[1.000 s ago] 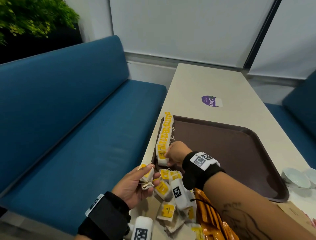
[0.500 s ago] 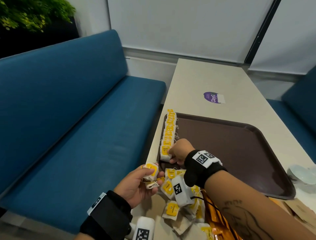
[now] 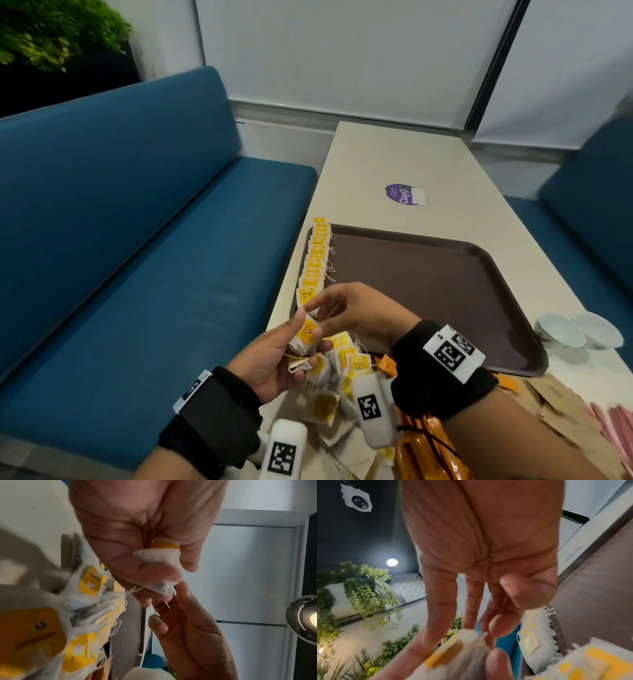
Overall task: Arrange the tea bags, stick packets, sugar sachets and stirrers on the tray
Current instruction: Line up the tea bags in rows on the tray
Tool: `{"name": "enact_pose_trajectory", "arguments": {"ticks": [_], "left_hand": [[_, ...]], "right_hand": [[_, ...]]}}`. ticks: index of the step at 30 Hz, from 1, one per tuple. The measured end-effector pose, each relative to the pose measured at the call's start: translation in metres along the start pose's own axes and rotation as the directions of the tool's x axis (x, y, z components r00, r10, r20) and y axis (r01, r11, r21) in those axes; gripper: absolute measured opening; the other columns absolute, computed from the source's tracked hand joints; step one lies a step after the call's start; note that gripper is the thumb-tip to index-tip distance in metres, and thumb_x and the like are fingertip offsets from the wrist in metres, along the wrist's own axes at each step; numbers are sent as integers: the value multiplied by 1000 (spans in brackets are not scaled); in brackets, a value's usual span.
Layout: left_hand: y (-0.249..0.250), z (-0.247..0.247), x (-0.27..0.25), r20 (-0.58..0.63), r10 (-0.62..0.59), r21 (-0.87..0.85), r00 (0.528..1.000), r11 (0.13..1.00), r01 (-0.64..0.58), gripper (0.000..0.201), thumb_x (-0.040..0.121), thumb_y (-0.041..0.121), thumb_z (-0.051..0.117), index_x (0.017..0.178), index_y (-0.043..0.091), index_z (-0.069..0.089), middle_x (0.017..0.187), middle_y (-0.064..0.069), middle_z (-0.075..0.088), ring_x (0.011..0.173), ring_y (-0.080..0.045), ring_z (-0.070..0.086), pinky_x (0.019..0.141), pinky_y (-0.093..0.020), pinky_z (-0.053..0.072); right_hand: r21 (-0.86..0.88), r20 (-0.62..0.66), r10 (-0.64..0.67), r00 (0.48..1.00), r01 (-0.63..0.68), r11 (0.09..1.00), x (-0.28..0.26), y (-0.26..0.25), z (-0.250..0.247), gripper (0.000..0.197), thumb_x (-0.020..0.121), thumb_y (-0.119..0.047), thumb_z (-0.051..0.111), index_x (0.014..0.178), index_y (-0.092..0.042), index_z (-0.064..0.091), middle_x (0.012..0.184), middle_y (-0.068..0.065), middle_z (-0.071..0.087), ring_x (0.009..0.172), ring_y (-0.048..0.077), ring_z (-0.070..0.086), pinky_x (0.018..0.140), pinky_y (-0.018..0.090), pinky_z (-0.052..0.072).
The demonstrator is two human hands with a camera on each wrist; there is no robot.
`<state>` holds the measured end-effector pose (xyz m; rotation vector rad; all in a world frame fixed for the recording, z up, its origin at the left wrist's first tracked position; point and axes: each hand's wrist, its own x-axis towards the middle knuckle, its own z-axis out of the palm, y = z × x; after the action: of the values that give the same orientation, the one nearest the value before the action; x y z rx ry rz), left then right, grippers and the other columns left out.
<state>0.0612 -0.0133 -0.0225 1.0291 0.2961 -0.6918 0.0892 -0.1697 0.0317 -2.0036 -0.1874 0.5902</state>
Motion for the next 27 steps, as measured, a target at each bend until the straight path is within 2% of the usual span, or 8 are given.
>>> {"name": "enact_pose_trajectory", "arguments": {"ticks": [3,8,12,18,19,21,23,27], "left_hand": [[-4,9,-1,6,-3,23,1000,1000,3,52,70,52,55,105,15,65,83,-14,67,48,-12,54,34,-14,41],[-11,13,0,8,-12,-12,1000,1000,12,60,68,58,53,108,13,63,86,-14,67,47,-12,56,33,-15,43],[-12,15,2,-20,11,-60,1000,998,-12,60,69,59,52,103,11,64,82,-12,67,46,-12,56,34,-15,44],[-7,11,3,-85,27,-168,996,985,-41,36,85,37,58,101,6,65,78,-12,68,44,-11,56,33,-15,44],[-7,9,4,-97,25,-176,995,983,-42,33,88,33,57,103,5,64,80,-13,68,44,-11,56,33,-15,44],[-6,5,6,-113,18,-199,993,979,-40,29,89,29,57,104,4,62,80,-14,67,44,-12,57,32,-15,44],[-4,0,8,-122,16,-231,992,972,-44,23,88,25,57,102,6,60,75,-14,66,43,-13,57,31,-15,43],[-2,-12,9,-150,21,-277,988,959,-63,14,87,19,57,97,10,59,75,-15,65,43,-14,57,30,-16,42]], "right_hand": [[-48,-12,-5,1000,5,999,-3,9,4,27,71,-7,80,90,-23,68,81,-1,59,74,9,55,74,25,48],[47,-51,-73,996,75,996,-10,19,3,19,74,1,76,81,-10,63,82,8,64,74,15,61,73,23,53],[158,-56,-84,995,92,983,-13,23,2,15,77,4,71,74,-7,61,73,6,65,60,11,64,63,20,55],[309,-83,-100,992,121,943,-6,24,-2,14,73,-2,76,70,-11,66,82,20,64,84,36,61,90,54,48],[337,-92,-99,991,124,933,-5,22,-2,13,75,0,74,72,-9,65,83,21,63,83,35,60,87,52,49],[381,-138,-70,988,118,917,-5,16,-4,14,81,5,66,75,-5,58,76,16,61,66,22,62,61,30,56],[325,-216,-34,976,104,940,2,9,-7,16,87,1,62,76,-8,54,65,7,58,48,7,56,37,15,38],[129,-306,34,951,6,992,36,11,-13,18,91,-9,59,77,-13,49,65,9,57,44,7,57,32,16,29]]}}
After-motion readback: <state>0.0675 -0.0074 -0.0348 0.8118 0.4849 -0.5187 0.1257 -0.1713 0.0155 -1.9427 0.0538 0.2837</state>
